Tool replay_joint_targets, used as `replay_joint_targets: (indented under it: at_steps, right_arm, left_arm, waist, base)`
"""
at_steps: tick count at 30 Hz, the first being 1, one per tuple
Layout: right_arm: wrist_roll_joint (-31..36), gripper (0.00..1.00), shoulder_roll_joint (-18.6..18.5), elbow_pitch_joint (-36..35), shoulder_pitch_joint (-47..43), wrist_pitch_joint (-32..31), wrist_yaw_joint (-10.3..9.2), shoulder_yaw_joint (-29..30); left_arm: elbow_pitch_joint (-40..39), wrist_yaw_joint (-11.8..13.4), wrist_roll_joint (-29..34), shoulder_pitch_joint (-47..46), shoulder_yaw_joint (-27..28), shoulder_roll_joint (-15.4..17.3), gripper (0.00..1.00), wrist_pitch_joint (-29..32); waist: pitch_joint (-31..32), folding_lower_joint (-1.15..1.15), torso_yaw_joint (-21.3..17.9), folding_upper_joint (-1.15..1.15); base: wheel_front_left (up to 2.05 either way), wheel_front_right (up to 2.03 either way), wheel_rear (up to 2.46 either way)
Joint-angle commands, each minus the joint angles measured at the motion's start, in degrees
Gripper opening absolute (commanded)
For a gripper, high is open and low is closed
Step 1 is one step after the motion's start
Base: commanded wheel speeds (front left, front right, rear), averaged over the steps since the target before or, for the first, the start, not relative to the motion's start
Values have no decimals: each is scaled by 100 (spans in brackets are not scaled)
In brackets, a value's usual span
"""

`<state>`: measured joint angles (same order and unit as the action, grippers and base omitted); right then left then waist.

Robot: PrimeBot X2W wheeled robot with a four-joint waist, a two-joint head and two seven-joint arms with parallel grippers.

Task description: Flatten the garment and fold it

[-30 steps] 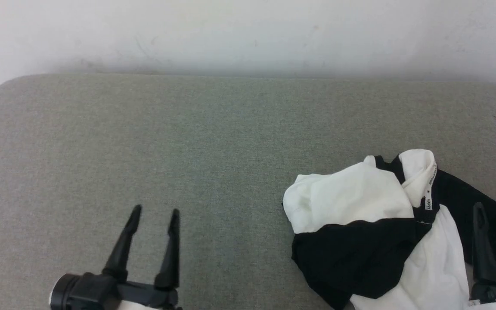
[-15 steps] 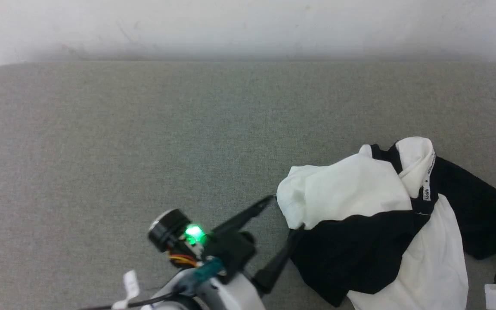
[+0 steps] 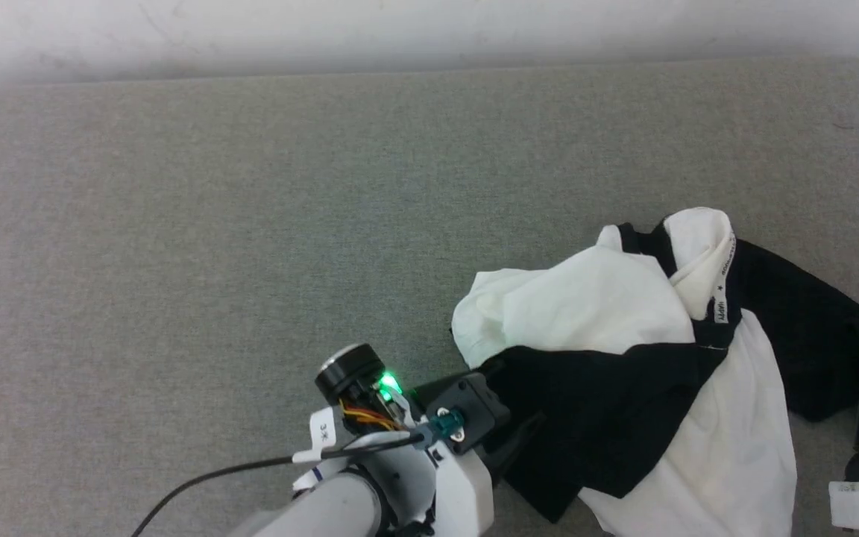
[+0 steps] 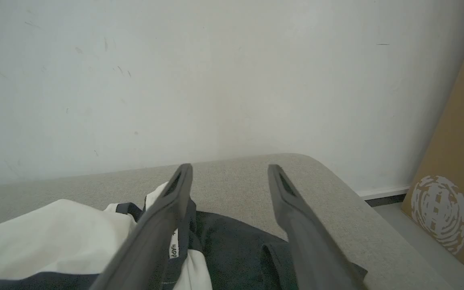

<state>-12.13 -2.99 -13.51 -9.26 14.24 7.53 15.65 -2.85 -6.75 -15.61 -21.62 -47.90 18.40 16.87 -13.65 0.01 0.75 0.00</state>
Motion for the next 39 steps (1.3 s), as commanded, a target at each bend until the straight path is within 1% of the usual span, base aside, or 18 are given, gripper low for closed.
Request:
replay_joint_targets:
  at_steps: [1, 4, 8, 9, 10, 15, 21, 24, 27, 28, 29, 31, 32, 34, 37, 39]
  right_arm:
    - [-35, 100, 11, 14, 90, 43, -4, -23]
    - [-52, 100, 11, 31, 80, 47, -4, -46]
    - [-42, 100, 11, 57, 88, 28, -4, -124]
    - [-43, 100, 11, 59, 90, 16, -4, -134]
    - [-43, 100, 11, 59, 89, 5, -4, -137]
    - [-40, 100, 11, 43, 74, -38, -4, -131]
    - [-48, 100, 11, 5, 41, -93, -4, -108]
    - [-60, 100, 11, -11, 22, -113, -4, -114]
    - [-74, 100, 11, -23, -7, -130, -4, -118]
    - [-81, 100, 11, -28, -17, -134, -4, -119]
    - [-92, 100, 11, -34, -28, -138, -4, -121]
    - [-105, 100, 11, -41, -54, -153, -4, -132]
    - [-108, 100, 11, -44, -62, -161, -4, -138]
    - [-118, 100, 12, -51, -61, -174, -4, -156]
    - [-124, 100, 12, -76, -30, -188, -4, -186]
    - [-118, 100, 12, -93, 3, -206, -4, -214]
  left_arm:
    - [92, 75, 103, -111, 36, -7, 100, -68]
    - [273, 128, 126, -131, 23, -34, 100, -53]
    - [457, 87, 94, -127, -136, -73, 100, -18]
    - [490, 72, 61, -125, -173, -92, 82, -28]
    - [517, 59, 35, -131, -210, -110, 0, -50]
    - [568, 10, -37, -180, -357, -140, 0, -210]
    - [663, 16, -84, -208, -335, -151, 0, -598]
    - [619, 142, -133, -190, -209, -143, 0, -716]
    - [320, 453, -141, -166, 66, -128, 0, -931]
    - [210, 520, -148, -148, 130, -92, 19, -948]
    - [104, 567, -154, -131, 183, -39, 100, -940]
    - [-79, 590, -206, -100, 254, 69, 100, -885]
    - [-136, 564, -256, -83, 266, 123, 100, -825]
    - [-172, 439, -279, -96, 203, 267, 100, -662]
    - [-122, 238, -422, -133, 69, 358, 100, -498]
    - [-41, 169, -493, -194, 16, 363, 100, -467]
  waist:
    - [-71, -1, -68, 0]
    - [-81, -1, -72, 0]
    - [-48, -1, -65, 0]
    - [-37, -1, -60, 0]
    - [-26, -1, -51, 0]
    - [13, -1, -4, 0]
    - [118, -1, 78, 0]
    - [186, -1, 124, 0]
    - [245, -1, 168, 0]
    - [258, -1, 182, 0]
    - [268, -1, 198, 0]
    - [273, -1, 230, 0]
    - [268, -1, 243, 0]
    - [244, -1, 250, 0]
    - [168, -1, 239, 0]
    - [109, -1, 217, 0]
  base:
    - [0, 0, 0]
    - [0, 0, 0]
    - [0, 0, 0]
    - [0, 0, 0]
    - [0, 0, 0]
    - [0, 0, 0]
    - [0, 0, 0]
    - [0, 0, 0]
    - [0, 0, 0]
    - [0, 0, 0]
    - [0, 0, 0]
    - [0, 0, 0]
    - [0, 0, 0]
    - [0, 0, 0]
    - [0, 0, 0]
    - [0, 0, 0]
